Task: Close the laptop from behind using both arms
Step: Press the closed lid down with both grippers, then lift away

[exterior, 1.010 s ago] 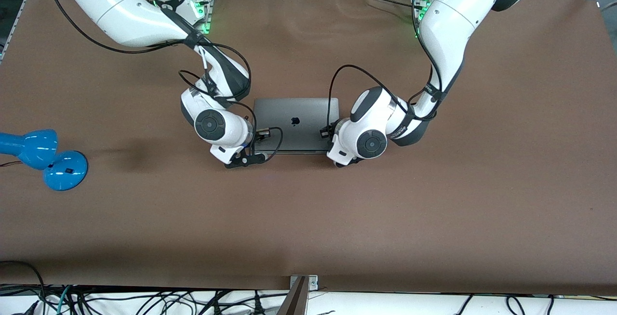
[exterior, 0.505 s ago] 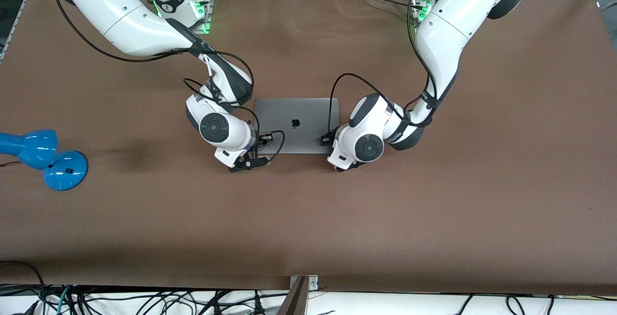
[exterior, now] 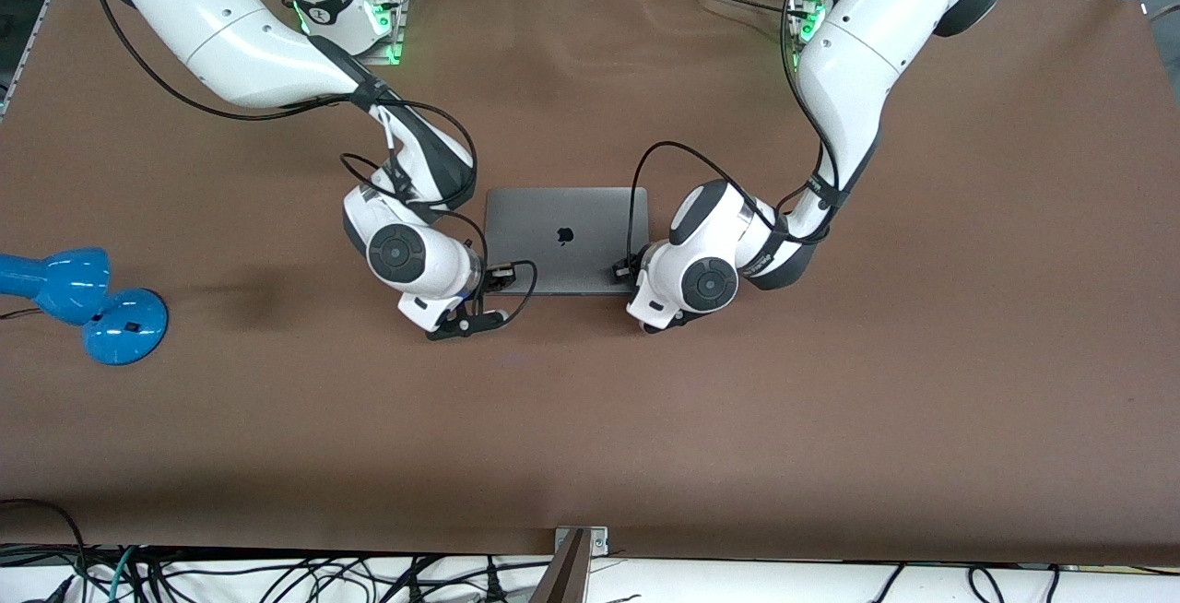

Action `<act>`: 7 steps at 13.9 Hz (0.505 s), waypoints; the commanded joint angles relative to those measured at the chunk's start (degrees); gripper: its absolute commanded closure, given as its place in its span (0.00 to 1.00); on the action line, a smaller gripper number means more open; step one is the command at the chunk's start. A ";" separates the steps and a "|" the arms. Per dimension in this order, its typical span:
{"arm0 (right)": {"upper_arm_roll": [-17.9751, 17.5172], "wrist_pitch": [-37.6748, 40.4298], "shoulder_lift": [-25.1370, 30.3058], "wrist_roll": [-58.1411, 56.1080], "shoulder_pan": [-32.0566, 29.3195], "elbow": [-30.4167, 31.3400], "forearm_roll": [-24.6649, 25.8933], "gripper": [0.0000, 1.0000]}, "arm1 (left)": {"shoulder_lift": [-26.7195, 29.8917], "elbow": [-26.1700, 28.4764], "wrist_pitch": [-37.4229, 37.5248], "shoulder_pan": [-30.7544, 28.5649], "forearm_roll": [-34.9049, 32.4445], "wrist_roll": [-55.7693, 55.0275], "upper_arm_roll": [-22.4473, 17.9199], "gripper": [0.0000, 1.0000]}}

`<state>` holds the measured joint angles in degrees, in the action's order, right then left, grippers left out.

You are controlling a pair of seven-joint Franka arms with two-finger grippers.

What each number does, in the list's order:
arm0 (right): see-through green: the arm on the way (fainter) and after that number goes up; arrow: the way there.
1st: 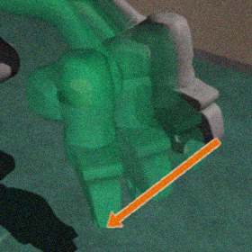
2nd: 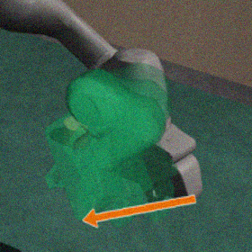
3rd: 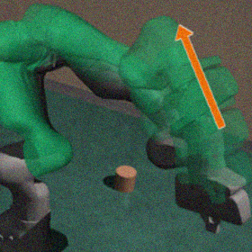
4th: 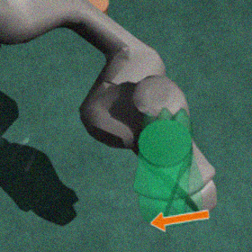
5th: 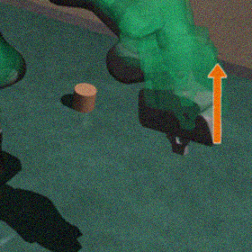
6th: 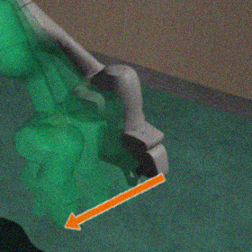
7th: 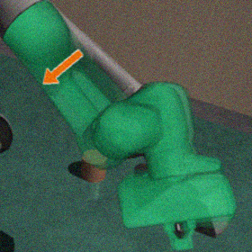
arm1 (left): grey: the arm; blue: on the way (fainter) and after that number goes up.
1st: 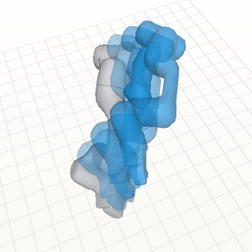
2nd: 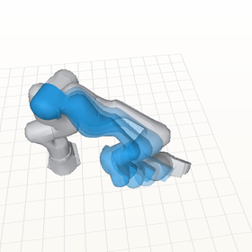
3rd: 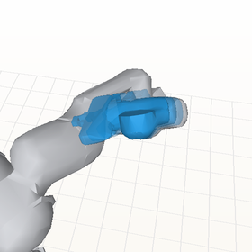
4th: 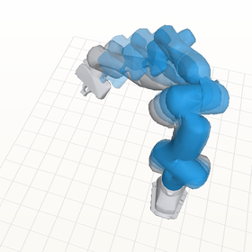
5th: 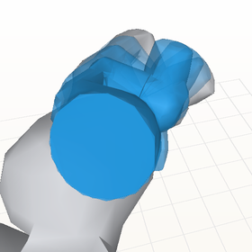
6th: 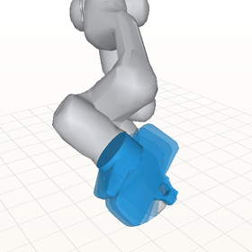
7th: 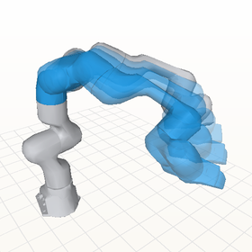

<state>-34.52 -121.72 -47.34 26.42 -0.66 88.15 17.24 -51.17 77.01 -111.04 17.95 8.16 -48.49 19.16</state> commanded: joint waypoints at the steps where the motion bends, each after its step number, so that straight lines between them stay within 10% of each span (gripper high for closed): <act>1: -0.64 7.26 4.26 0.04 -1.45 -0.44 0.42 0.00 | 6.23 0.42 8.26 -0.19 -4.02 0.67 -1.75 0.00; 7: -0.29 16.50 12.35 -0.66 -7.33 -0.26 0.33 0.00 | 23.63 1.48 27.95 -1.07 -6.23 16.89 -9.91 0.00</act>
<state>-34.51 -107.59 -38.75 26.24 -5.77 86.85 17.25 -33.85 75.86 -87.21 17.07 2.93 -38.74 12.09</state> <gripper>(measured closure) 0.000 0.000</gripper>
